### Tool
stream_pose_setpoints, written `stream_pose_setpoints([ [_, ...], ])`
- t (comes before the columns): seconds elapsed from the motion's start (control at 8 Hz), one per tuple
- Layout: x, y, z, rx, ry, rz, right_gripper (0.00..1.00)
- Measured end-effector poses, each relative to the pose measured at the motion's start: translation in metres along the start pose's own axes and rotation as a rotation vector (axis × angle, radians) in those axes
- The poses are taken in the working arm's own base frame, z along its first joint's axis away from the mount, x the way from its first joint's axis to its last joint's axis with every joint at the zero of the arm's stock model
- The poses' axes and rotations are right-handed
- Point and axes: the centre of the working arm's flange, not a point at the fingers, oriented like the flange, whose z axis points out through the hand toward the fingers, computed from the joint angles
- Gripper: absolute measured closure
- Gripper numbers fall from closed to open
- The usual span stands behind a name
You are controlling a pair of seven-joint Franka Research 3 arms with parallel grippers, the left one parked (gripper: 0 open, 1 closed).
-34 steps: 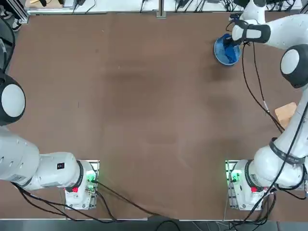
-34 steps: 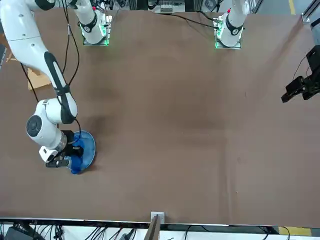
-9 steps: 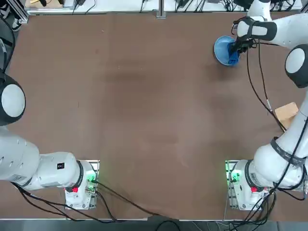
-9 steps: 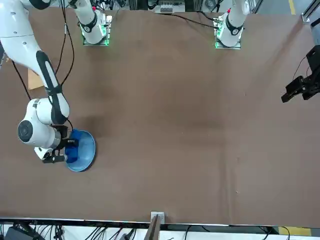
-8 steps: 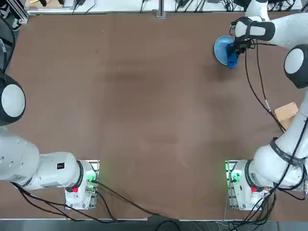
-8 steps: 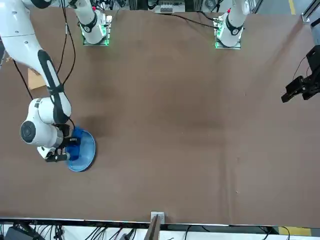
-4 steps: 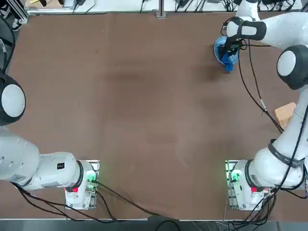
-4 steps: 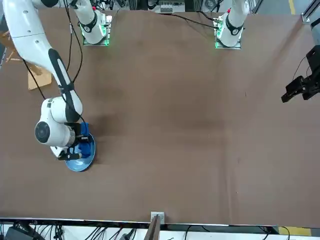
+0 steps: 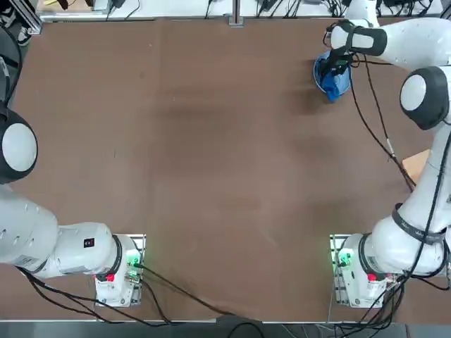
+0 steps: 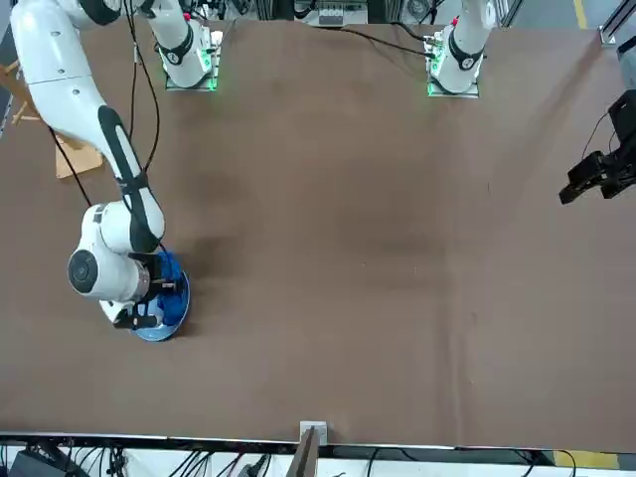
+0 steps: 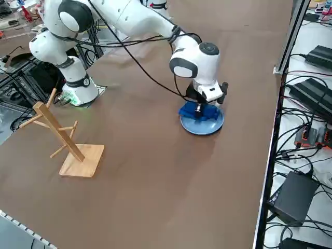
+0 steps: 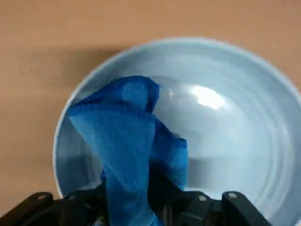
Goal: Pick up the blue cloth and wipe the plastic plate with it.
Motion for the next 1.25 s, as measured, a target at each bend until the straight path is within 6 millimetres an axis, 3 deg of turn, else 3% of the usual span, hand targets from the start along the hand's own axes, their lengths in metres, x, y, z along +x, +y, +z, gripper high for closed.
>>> stream_pose_setpoints([
  [0.25,0.007,0.021,-0.002,0.007,0.016,-0.012,0.77],
  [0.5,0.005,0.054,-0.004,0.003,0.015,-0.016,0.77],
  [0.75,0.002,0.074,-0.004,0.001,0.007,-0.022,0.77],
  [1.0,-0.004,0.072,-0.004,-0.004,-0.021,-0.02,0.77],
  [1.25,-0.015,0.049,0.0,-0.014,-0.1,0.003,0.77],
])
